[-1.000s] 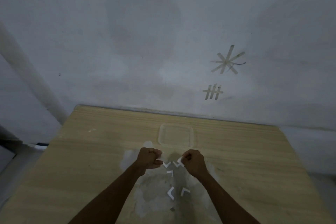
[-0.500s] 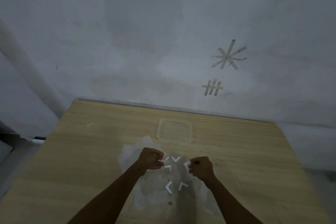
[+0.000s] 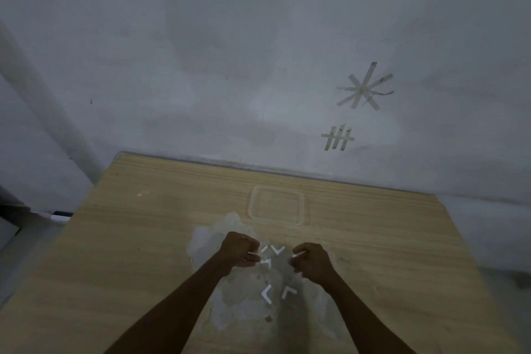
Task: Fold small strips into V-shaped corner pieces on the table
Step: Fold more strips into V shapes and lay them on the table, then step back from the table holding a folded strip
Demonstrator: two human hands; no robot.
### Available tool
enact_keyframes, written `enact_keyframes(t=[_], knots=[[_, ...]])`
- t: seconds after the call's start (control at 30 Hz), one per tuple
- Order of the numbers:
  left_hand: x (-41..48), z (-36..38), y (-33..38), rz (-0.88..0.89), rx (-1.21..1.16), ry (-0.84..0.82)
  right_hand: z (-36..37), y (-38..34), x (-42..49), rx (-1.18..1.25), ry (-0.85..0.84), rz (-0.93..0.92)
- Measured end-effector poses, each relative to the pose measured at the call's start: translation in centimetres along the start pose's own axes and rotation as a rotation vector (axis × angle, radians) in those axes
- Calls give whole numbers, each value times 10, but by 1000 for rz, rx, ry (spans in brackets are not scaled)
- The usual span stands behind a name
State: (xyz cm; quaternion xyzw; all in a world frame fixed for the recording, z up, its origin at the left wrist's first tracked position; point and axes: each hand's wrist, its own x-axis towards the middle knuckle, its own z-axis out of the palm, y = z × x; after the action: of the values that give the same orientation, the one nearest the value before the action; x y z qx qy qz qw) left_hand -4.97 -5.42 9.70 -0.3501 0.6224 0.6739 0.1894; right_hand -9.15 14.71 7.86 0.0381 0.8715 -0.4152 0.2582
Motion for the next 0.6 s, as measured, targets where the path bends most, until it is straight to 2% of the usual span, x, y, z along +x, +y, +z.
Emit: enact_keyframes(t=[0.13, 0.23, 0.37, 0.6], knots=[[-8, 9, 5, -4, -35, -13, 20, -35, -8, -10, -112, -236], [-13, 8, 8, -9, -77, -46, 33, -49, -10, -32, -94, -341], [-17, -14, 10, -7, -105, -104, 48, -62, -10, -5, -38, -321], [-21, -50, 12, 50, -103, -119, 74, -83, -20, 276, -37, -216]])
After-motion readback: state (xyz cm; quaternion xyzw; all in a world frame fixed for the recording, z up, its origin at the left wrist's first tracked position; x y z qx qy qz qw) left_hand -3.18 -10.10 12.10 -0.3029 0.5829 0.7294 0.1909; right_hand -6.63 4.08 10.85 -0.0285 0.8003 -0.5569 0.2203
